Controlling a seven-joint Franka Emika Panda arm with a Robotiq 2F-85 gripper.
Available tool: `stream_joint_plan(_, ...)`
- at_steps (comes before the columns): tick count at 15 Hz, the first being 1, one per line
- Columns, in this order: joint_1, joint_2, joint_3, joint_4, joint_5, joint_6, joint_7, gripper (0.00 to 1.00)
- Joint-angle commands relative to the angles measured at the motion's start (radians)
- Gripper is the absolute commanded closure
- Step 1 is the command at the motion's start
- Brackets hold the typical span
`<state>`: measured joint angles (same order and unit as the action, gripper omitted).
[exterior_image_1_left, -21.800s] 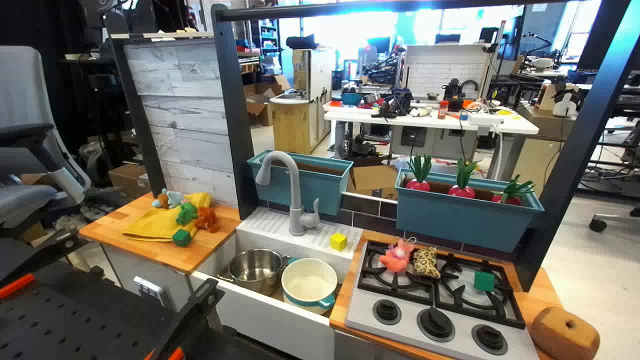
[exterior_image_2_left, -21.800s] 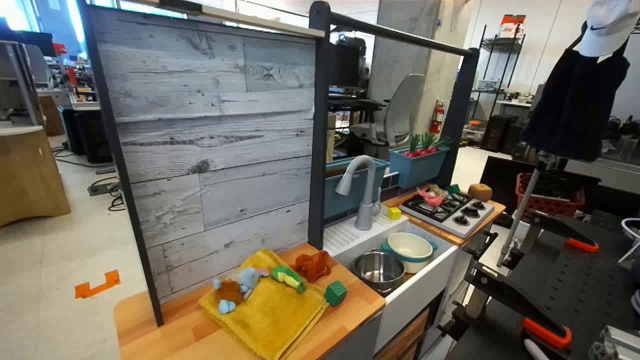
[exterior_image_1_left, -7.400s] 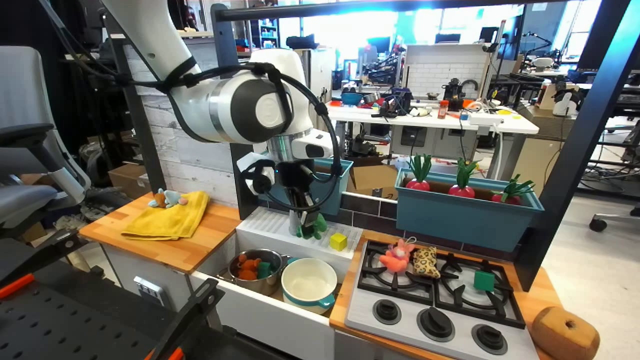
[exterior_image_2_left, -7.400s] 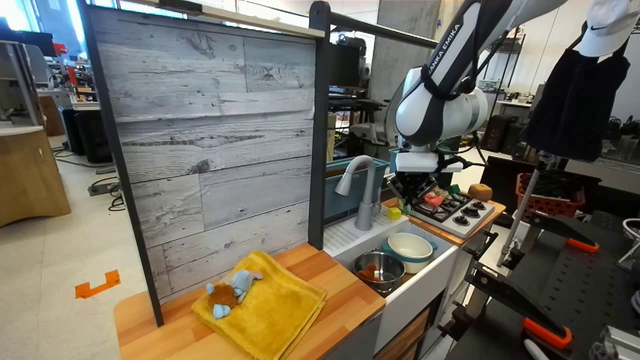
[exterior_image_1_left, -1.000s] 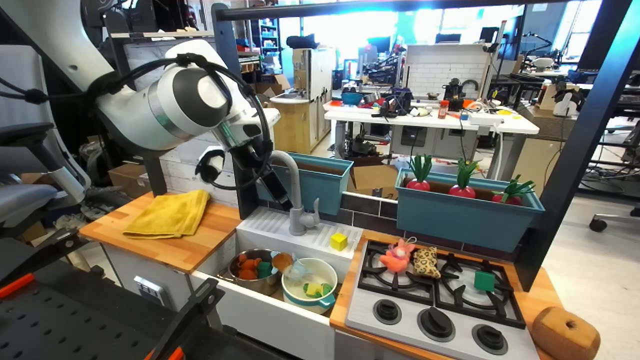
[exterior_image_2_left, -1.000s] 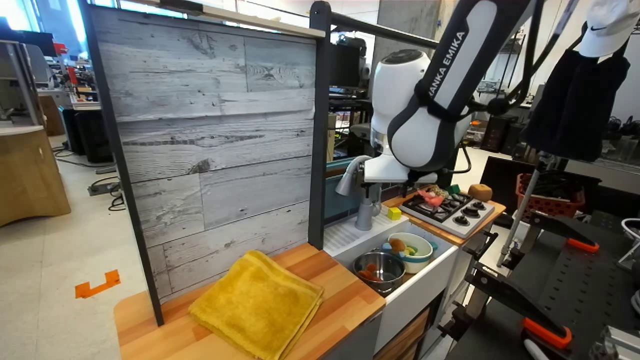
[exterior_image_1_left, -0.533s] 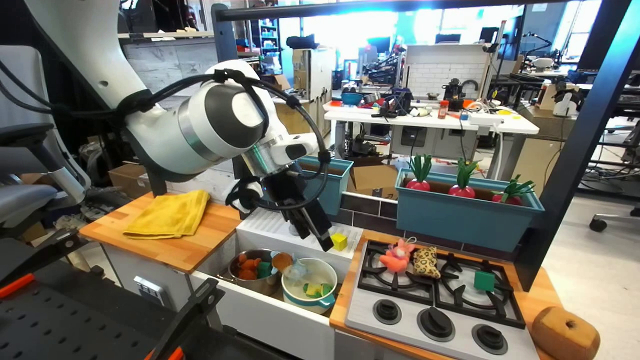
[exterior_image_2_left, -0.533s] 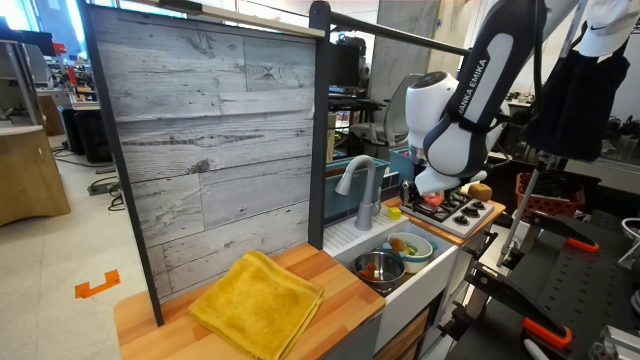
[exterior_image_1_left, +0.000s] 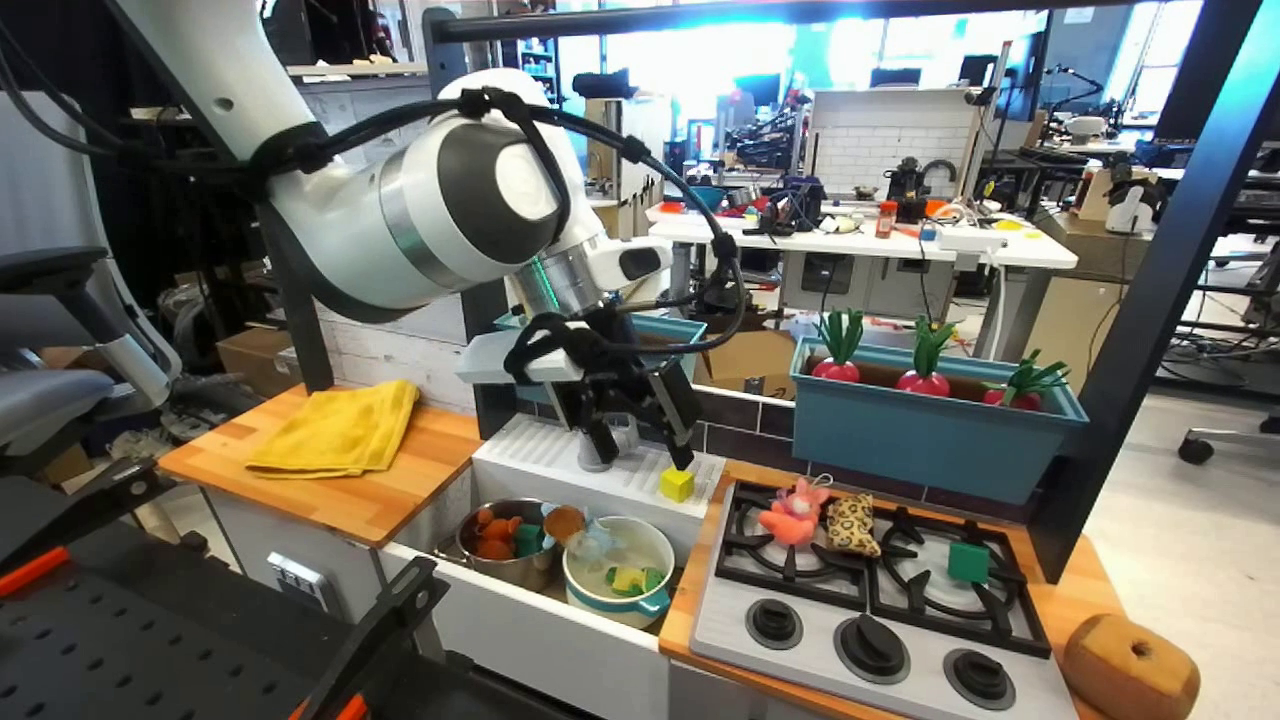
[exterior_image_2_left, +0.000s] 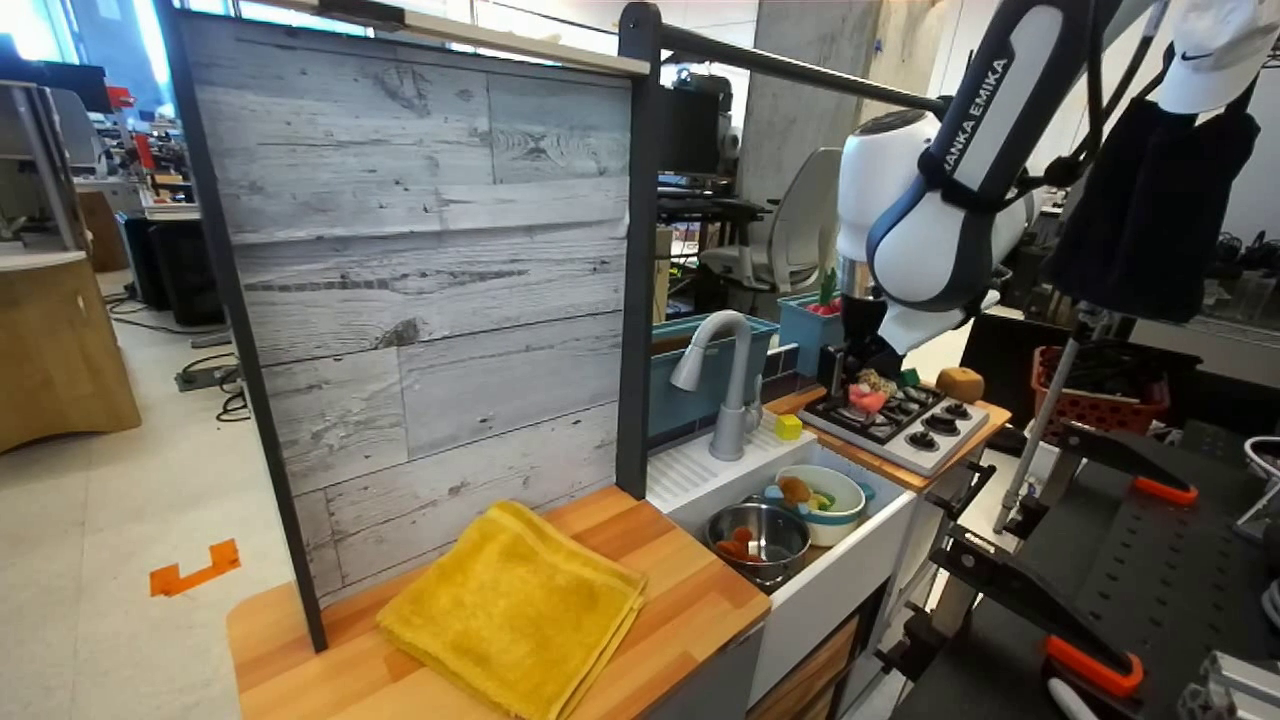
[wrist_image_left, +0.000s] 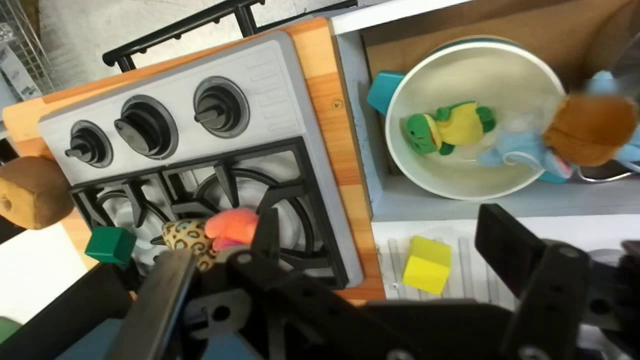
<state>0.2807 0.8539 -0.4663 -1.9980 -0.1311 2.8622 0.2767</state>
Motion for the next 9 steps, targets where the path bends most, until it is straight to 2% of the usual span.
stream_joint_plan(1,-0.011,-0.01,0.015,0.004,-0.018,-0.01,0.005,0.0)
stream_joint_plan(4,-0.132,0.062,0.13,0.104,0.066,0.08,0.009,0.0)
stream_joint_plan(7,-0.252,0.133,0.245,0.218,0.145,0.09,-0.014,0.0)
stream_joint_plan(9,-0.307,0.184,0.288,0.296,0.184,0.065,-0.017,0.0)
